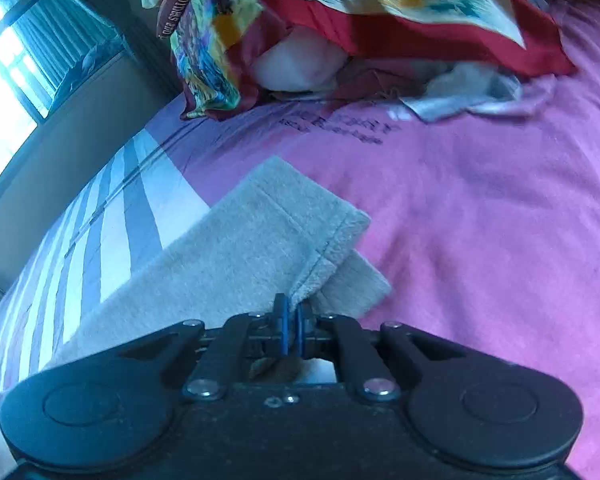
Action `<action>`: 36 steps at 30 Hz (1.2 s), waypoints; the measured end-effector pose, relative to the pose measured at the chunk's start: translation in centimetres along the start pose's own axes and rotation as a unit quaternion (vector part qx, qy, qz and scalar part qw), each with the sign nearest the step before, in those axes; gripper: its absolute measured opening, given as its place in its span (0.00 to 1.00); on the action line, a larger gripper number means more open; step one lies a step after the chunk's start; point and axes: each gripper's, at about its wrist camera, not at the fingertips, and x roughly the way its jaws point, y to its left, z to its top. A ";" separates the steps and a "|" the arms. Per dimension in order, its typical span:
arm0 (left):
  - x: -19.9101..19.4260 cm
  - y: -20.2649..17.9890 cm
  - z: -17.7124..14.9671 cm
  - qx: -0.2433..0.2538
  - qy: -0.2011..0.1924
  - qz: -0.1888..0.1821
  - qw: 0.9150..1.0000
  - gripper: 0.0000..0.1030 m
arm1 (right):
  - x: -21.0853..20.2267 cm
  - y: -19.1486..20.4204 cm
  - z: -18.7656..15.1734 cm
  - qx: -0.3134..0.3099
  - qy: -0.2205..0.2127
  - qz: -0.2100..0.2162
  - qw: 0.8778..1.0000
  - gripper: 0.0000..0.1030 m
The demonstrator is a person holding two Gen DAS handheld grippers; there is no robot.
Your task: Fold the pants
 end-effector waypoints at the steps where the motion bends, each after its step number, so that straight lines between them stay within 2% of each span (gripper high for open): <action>1: 0.0 0.0 0.0 0.000 0.000 0.000 1.000 0.81 | 0.1 1.2 0.8 -0.016 0.000 0.006 1.000 0.03; 5: -0.1 0.0 0.0 -0.003 -0.001 0.000 1.000 0.81 | -0.2 8.7 5.7 -0.095 -0.030 0.058 0.993 0.03; 7: -0.1 0.1 0.0 -0.003 -0.001 0.000 1.000 0.81 | -2.1 11.1 7.9 -0.101 -0.068 0.100 0.988 0.03; 9: -0.1 0.1 -0.1 -0.005 -0.003 -0.001 1.000 0.81 | -4.7 11.6 8.8 -0.093 -0.106 0.126 0.982 0.03; 11: -0.1 0.1 -0.3 -0.005 -0.008 -0.001 1.000 0.81 | -6.9 9.6 7.8 -0.065 -0.119 0.123 0.983 0.03; 13: -0.2 0.1 -0.4 -0.004 -0.010 0.000 1.000 0.81 | -7.3 6.7 5.6 -0.039 -0.115 0.095 0.988 0.03; 15: -0.2 0.1 -0.3 -0.002 -0.008 0.000 1.000 0.82 | -5.4 3.3 3.2 0.001 -0.079 0.061 0.995 0.03; 18: -0.3 0.1 0.0 -0.004 -0.001 -0.001 1.000 0.82 | -0.8 -1.6 -0.3 0.061 0.012 0.004 0.998 0.03; 20: -0.7 0.2 0.2 -0.010 -0.003 0.000 1.000 0.81 | -0.6 -3.0 -1.3 0.095 0.012 0.023 0.995 0.04; 21: -1.1 0.3 0.3 -0.019 -0.008 0.000 1.000 0.81 | -0.9 -2.8 -1.3 0.088 0.009 0.021 0.996 0.04; 23: -2.6 0.7 0.1 -0.038 -0.042 -0.007 0.998 0.81 | -1.9 -2.0 -1.1 0.057 0.003 0.004 0.998 0.16; 25: -3.7 1.3 -0.2 -0.061 -0.066 -0.030 0.996 0.81 | -3.1 0.8 0.5 -0.020 -0.058 -0.043 0.997 0.26; 26: -3.9 1.6 -0.2 -0.071 -0.072 -0.036 0.994 0.81 | -3.9 2.5 0.6 -0.062 -0.078 -0.023 0.995 0.27; 27: -3.9 1.9 -0.2 -0.080 -0.077 -0.043 0.993 0.79 | -3.1 3.9 0.9 -0.086 -0.074 0.018 0.993 0.27; 28: -3.8 2.2 -0.1 -0.088 -0.076 -0.050 0.992 0.75 | -2.2 5.9 1.2 -0.107 -0.048 0.079 0.990 0.27; 29: -3.6 2.4 0.0 -0.094 -0.072 -0.053 0.991 0.70 | -0.9 8.5 1.1 -0.133 -0.011 0.144 0.980 0.27; 30: -3.4 2.6 0.1 -0.100 -0.072 -0.055 0.991 0.69 | 0.4 11.6 0.6 -0.167 0.019 0.192 0.967 0.27; 31: -3.3 2.8 0.1 -0.104 -0.075 -0.057 0.990 0.69 | 1.4 14.7 -0.1 -0.205 0.036 0.220 0.953 0.28; 32: -3.2 3.0 0.2 -0.105 -0.076 -0.058 0.990 0.69 | 2.7 18.5 -1.3 -0.252 0.057 0.252 0.933 0.29; 36: -2.4 3.8 0.3 -0.130 -0.082 -0.077 0.985 0.68 | 7.4 29.5 -5.5 -0.359 0.115 0.324 0.868 0.31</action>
